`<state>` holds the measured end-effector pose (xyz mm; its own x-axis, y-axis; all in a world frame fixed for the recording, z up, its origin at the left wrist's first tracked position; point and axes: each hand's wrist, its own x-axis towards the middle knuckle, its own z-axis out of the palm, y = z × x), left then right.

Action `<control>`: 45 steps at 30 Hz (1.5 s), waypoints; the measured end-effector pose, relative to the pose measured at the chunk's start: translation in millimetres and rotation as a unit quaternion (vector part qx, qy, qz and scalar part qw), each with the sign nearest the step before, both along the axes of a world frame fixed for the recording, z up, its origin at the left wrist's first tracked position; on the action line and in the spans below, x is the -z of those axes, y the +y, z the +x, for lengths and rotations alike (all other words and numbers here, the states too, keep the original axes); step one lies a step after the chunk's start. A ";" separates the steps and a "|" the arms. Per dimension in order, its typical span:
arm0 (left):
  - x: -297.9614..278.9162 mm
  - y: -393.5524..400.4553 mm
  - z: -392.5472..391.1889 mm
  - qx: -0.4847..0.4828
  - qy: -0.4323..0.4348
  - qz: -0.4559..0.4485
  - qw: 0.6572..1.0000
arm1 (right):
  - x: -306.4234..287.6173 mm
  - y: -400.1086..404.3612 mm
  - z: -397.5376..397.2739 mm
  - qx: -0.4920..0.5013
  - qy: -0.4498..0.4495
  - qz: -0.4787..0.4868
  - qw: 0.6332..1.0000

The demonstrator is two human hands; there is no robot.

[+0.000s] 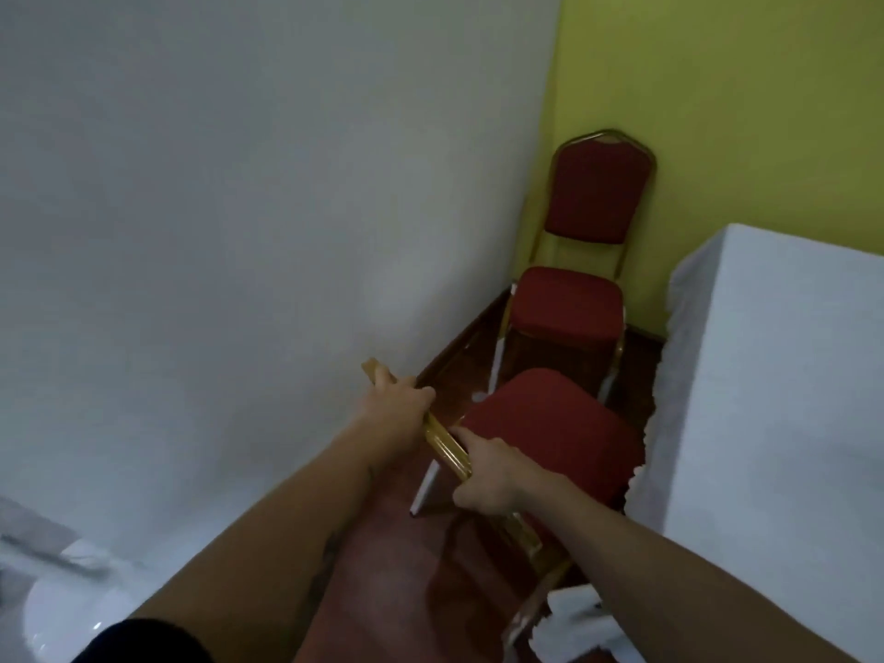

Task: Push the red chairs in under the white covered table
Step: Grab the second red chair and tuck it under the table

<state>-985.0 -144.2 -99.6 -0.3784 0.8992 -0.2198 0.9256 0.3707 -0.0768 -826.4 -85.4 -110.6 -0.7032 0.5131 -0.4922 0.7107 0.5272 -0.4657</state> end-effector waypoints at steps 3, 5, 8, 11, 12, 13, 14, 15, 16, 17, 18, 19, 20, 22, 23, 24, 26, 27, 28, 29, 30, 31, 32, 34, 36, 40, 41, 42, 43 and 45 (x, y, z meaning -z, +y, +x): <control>-0.4 18.8 -19.7 0.022 -0.077 0.034 0.996 | 1.8 12.2 -5.2 0.089 -0.003 0.015 0.996; 1.3 27.8 -36.4 0.028 -0.149 0.077 0.985 | 3.5 17.6 -5.3 0.144 -0.004 0.022 0.989; 2.3 38.8 -46.8 -0.029 -0.241 0.184 0.952 | 4.9 23.1 0.3 0.194 -0.007 0.028 0.981; -1.8 53.6 -31.8 -0.233 -0.349 0.227 0.879 | 7.9 24.3 3.3 0.221 -0.008 0.036 0.975; -4.7 59.9 -21.6 -0.303 -0.394 0.221 0.839 | 10.7 26.3 4.0 0.227 -0.006 0.040 0.973; -6.8 66.0 -11.5 -0.359 -0.437 0.210 0.797 | 12.3 27.4 5.2 0.230 -0.005 0.041 0.972; -7.8 70.9 -2.3 -0.388 -0.471 0.197 0.768 | 13.9 28.7 6.5 0.233 -0.002 0.041 0.972; -6.8 75.2 5.5 -0.393 -0.484 0.188 0.759 | 15.4 29.8 8.0 0.238 -0.001 0.040 0.970; -5.8 76.8 12.3 -0.388 -0.479 0.181 0.767 | 18.1 30.5 10.0 0.247 0.003 0.039 0.968; -4.7 77.0 17.1 -0.379 -0.465 0.177 0.780 | 21.3 31.0 12.4 0.257 0.008 0.038 0.966; -3.4 78.1 18.4 -0.370 -0.451 0.175 0.793 | 24.1 32.3 14.3 0.265 0.012 0.035 0.963; -1.4 81.1 17.4 -0.365 -0.440 0.172 0.802 | 26.1 33.8 15.7 0.272 0.019 0.030 0.962; -1.9 82.8 17.1 -0.364 -0.432 0.173 0.807 | 28.0 35.5 17.0 0.276 0.022 0.026 0.961; -0.1 87.2 16.9 -0.362 -0.426 0.190 0.807 | 28.9 37.3 17.7 0.279 0.024 0.018 0.960; 0.2 87.4 17.9 -0.362 -0.423 0.199 0.806 | 28.3 37.2 17.4 0.282 0.022 0.017 0.959; 1.1 86.9 19.5 -0.361 -0.421 0.207 0.806 | 27.5 37.4 16.9 0.285 0.018 0.018 0.958; 5.9 86.0 21.6 -0.362 -0.422 0.224 0.801 | 25.3 37.9 15.1 0.289 0.005 0.016 0.957; 8.4 86.0 21.7 -0.359 -0.431 0.226 0.796 | 24.8 37.5 13.5 0.293 0.000 0.018 0.956; 10.4 86.2 20.5 -0.357 -0.442 0.225 0.791 | 23.5 35.9 11.5 0.298 -0.004 0.022 0.954; 13.4 87.4 18.4 -0.356 -0.451 0.224 0.787 | 21.3 34.1 9.0 0.305 -0.011 0.027 0.952; 14.4 88.1 15.7 -0.355 -0.458 0.220 0.785 | 18.8 31.7 5.5 0.316 -0.018 0.035 0.948; 13.7 87.4 12.2 -0.349 -0.462 0.212 0.787 | 16.1 28.0 0.7 0.334 -0.024 0.042 0.941; 13.1 87.0 8.0 -0.342 -0.465 0.203 0.791 | 14.1 24.6 -4.8 0.354 -0.025 0.049 0.934; 12.9 85.7 -2.8 -0.327 -0.473 0.189 0.796 | 12.6 16.3 -17.9 0.386 -0.022 0.055 0.921; 13.6 82.4 -14.6 -0.307 -0.481 0.178 0.802 | 12.8 4.9 -32.1 0.417 -0.022 0.059 0.907; 18.2 77.4 -40.0 -0.266 -0.485 0.149 0.820 | 13.6 -18.2 -61.8 0.473 -0.019 0.061 0.879; 20.3 78.0 -45.3 -0.254 -0.483 0.144 0.825 | 14.0 -22.1 -68.6 0.484 -0.019 0.060 0.873; 20.4 78.9 -50.2 -0.244 -0.482 0.139 0.830 | 14.6 -24.8 -74.7 0.493 -0.020 0.061 0.868; 20.2 80.9 -55.4 -0.239 -0.481 0.137 0.832 | 14.9 -26.7 -80.4 0.499 -0.021 0.065 0.864; 19.1 87.6 -66.1 -0.227 -0.479 0.132 0.838 | 14.7 -28.7 -91.8 0.505 -0.025 0.070 0.860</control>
<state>-1051.1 -56.5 -118.7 -0.4583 0.7760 -0.4335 0.2757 0.5877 0.7607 -918.3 -114.2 -125.3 0.1570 0.9064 -0.3922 0.8561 -0.3229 -0.4034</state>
